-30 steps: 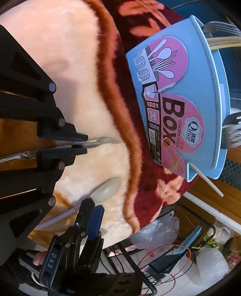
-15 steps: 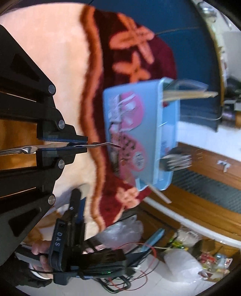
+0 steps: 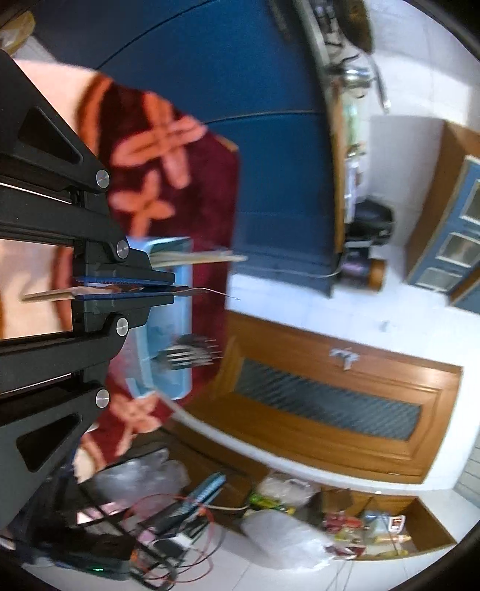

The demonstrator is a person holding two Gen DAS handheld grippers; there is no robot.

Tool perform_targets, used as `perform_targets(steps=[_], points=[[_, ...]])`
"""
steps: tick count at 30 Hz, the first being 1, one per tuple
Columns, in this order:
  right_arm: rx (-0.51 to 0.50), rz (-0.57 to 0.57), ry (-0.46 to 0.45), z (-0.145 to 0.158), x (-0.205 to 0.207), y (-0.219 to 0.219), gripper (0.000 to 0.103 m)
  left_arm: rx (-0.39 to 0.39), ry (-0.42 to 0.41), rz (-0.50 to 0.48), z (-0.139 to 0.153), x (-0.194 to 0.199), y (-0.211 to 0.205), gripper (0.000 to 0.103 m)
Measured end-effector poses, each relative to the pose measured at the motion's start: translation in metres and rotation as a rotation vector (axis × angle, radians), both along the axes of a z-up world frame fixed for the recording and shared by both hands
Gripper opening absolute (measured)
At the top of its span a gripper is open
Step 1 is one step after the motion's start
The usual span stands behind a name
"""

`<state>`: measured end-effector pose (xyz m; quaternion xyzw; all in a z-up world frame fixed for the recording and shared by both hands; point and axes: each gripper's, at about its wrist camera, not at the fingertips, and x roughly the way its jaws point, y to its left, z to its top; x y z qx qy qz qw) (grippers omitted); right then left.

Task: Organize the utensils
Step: 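Lift the knife with the left tool while the right tool carries the spoon toward the box, then open the left tool over the blue box while the right tool releases the spoon into it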

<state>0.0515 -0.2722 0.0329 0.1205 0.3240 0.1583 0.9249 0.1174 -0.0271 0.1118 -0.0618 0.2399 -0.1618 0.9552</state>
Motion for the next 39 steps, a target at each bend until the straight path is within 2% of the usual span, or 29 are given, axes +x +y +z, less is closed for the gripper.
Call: perform_targets(steps=[4, 8, 12, 17, 24, 31, 35, 39], points=[[0.016, -0.001, -0.016, 0.003, -0.002, -0.002, 0.005, 0.000, -0.096, 0.042, 0.026, 0.002, 0.002, 0.003], [0.010, -0.023, -0.070, 0.008, -0.007, -0.005, 0.005, -0.001, -0.169, 0.064, 0.050, 0.002, 0.008, 0.003], [0.027, -0.028, -0.113, 0.014, -0.010, -0.007, 0.005, -0.001, -0.203, 0.076, 0.067, 0.006, 0.010, 0.003], [-0.002, -0.040, -0.146, 0.018, -0.015, -0.004, 0.005, 0.008, -0.249, 0.102, 0.081, 0.016, 0.008, 0.003], [-0.003, -0.059, -0.181, 0.024, -0.019, -0.008, 0.005, 0.012, -0.208, 0.138, 0.056, 0.046, 0.005, 0.003], [0.001, -0.112, -0.256, 0.044, -0.017, -0.014, 0.005, 0.013, -0.124, 0.100, 0.013, 0.053, -0.006, 0.003], [0.004, -0.147, -0.307, 0.058, -0.007, -0.015, 0.005, 0.019, -0.095, 0.082, -0.010, 0.050, -0.012, 0.003], [-0.008, -0.192, -0.320, 0.068, 0.015, -0.011, 0.005, 0.009, -0.081, 0.070, -0.026, 0.050, -0.016, 0.003]])
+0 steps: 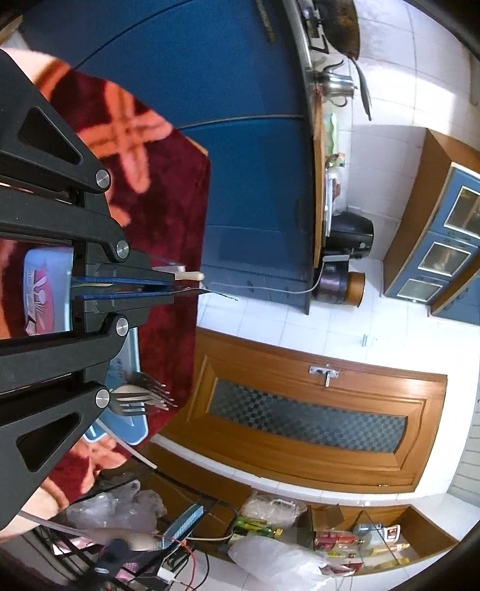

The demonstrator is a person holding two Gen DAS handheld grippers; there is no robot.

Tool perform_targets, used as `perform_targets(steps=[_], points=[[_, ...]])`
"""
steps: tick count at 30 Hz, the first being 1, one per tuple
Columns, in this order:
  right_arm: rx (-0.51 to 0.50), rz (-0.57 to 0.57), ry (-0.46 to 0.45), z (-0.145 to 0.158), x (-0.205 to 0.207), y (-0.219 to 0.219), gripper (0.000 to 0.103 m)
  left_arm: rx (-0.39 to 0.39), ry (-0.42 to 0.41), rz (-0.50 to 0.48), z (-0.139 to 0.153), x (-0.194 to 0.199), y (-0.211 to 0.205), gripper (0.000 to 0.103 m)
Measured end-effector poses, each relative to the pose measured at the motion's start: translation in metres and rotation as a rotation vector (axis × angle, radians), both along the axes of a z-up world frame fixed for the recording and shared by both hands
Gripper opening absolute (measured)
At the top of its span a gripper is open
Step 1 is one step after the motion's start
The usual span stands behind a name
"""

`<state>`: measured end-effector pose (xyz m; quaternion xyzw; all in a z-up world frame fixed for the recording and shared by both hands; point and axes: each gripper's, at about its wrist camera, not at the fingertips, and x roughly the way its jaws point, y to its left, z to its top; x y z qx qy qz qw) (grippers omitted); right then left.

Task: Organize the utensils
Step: 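Open the left tool over the blue box while the right tool releases the spoon into it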

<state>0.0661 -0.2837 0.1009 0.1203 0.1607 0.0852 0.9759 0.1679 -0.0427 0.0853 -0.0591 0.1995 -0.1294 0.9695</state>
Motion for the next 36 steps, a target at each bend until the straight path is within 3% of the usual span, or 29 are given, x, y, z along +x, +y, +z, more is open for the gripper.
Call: perform_targets(steps=[9, 18, 28, 31, 33, 36], points=[[0.053, -0.060, -0.063, 0.013, 0.055, 0.005, 0.005, 0.042, -0.030, -0.014, -0.011, 0.000, -0.006, 0.003], [-0.006, -0.104, -0.139, 0.018, 0.087, 0.024, 0.005, -0.010, -0.016, -0.023, -0.017, 0.004, 0.004, 0.003], [-0.047, -0.035, -0.013, -0.017, 0.091, 0.033, 0.006, -0.007, -0.019, -0.034, -0.020, 0.004, 0.004, 0.003], [-0.021, -0.030, 0.001, -0.020, 0.082, 0.027, 0.023, -0.004, 0.010, -0.038, -0.023, 0.006, 0.001, 0.015], [-0.002, -0.025, 0.005, -0.019, 0.076, 0.024, 0.025, -0.001, 0.026, -0.041, -0.024, 0.005, -0.001, 0.035], [0.012, -0.018, 0.006, -0.015, 0.063, 0.020, 0.026, 0.005, 0.026, -0.048, -0.022, -0.003, -0.003, 0.039]])
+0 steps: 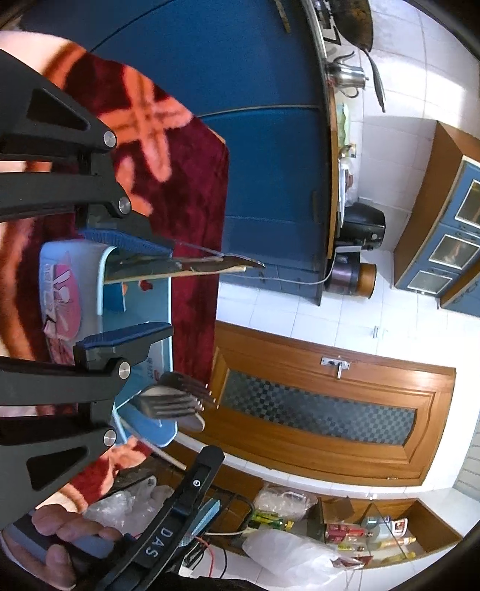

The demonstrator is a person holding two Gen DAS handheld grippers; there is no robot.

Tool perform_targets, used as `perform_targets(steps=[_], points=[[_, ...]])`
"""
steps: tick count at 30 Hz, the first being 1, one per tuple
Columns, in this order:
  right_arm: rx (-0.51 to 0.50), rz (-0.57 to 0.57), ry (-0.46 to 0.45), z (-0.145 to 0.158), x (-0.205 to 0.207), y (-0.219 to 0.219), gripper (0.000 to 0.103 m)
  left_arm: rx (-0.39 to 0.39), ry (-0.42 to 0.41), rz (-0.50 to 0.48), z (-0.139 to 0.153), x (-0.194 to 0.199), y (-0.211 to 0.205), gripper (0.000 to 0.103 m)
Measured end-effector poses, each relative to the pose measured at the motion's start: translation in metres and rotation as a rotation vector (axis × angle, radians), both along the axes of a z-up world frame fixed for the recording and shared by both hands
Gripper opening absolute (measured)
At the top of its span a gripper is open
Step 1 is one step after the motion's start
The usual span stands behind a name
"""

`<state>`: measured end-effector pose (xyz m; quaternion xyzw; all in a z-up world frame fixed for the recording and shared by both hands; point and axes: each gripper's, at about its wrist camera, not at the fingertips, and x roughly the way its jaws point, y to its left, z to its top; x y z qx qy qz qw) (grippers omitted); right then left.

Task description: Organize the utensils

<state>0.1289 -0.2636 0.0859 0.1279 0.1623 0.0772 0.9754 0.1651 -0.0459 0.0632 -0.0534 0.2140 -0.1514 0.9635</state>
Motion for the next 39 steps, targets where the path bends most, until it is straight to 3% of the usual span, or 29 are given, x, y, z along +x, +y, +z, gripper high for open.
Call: perform_targets(steps=[14, 20, 24, 31, 39], points=[[-0.010, 0.075, -0.060, 0.026, -0.094, 0.008, 0.050, 0.052, -0.055, 0.002, 0.034, -0.077, 0.009, 0.045], [-0.052, 0.076, -0.106, 0.028, -0.143, 0.017, 0.065, 0.070, -0.095, 0.035, 0.046, -0.119, 0.015, 0.068], [-0.095, 0.062, -0.121, 0.020, -0.169, 0.025, 0.077, 0.084, -0.111, 0.059, 0.047, -0.146, 0.019, 0.076], [-0.162, 0.022, -0.135, -0.008, -0.196, 0.033, 0.097, 0.088, -0.156, 0.090, 0.029, -0.182, 0.026, 0.077], [-0.217, -0.021, -0.139, -0.051, -0.199, 0.037, 0.102, 0.098, -0.124, 0.158, -0.018, -0.180, 0.026, 0.078]])
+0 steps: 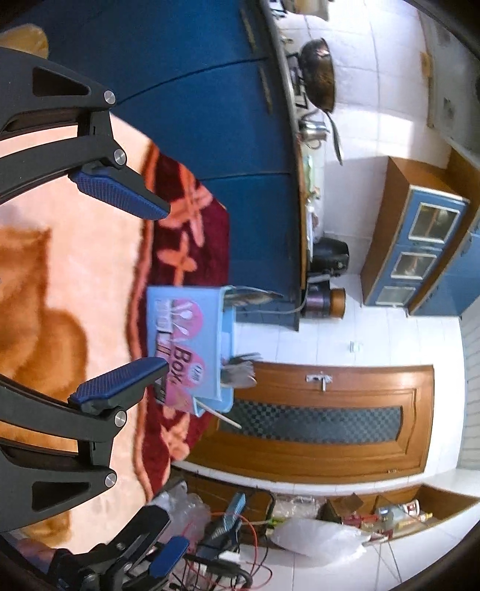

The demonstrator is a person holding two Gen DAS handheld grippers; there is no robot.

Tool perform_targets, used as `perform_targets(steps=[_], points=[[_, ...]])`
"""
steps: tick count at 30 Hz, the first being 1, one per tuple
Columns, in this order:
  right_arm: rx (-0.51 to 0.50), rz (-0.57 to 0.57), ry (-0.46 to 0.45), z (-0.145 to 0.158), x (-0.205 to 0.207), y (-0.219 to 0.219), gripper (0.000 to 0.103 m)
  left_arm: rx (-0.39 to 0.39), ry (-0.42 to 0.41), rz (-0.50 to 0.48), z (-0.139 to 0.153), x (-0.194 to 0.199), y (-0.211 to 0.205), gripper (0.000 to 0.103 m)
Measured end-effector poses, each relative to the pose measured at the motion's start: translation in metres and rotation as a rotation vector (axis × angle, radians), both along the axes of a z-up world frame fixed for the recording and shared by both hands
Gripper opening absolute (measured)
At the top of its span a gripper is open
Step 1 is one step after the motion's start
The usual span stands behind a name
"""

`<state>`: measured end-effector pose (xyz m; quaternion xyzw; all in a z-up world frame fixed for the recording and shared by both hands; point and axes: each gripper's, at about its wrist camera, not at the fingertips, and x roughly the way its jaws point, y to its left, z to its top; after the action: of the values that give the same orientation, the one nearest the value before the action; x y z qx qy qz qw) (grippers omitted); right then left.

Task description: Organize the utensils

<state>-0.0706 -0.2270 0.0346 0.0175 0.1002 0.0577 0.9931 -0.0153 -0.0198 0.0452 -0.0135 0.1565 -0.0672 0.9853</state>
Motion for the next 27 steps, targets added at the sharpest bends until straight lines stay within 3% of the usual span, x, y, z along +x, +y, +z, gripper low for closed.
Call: perform_targets(steps=[8, 18, 27], points=[[-0.027, -0.064, 0.028, -0.033, 0.014, -0.003, 0.103, 0.005, 0.005, 0.046, -0.029, 0.006, 0.001, 0.078], [0.004, -0.063, 0.031, -0.041, 0.012, -0.008, 0.103, 0.023, 0.045, 0.051, -0.044, 0.010, -0.007, 0.078], [0.012, -0.062, 0.024, -0.042, 0.010, -0.008, 0.103, 0.052, 0.029, 0.055, -0.046, 0.005, -0.012, 0.078]])
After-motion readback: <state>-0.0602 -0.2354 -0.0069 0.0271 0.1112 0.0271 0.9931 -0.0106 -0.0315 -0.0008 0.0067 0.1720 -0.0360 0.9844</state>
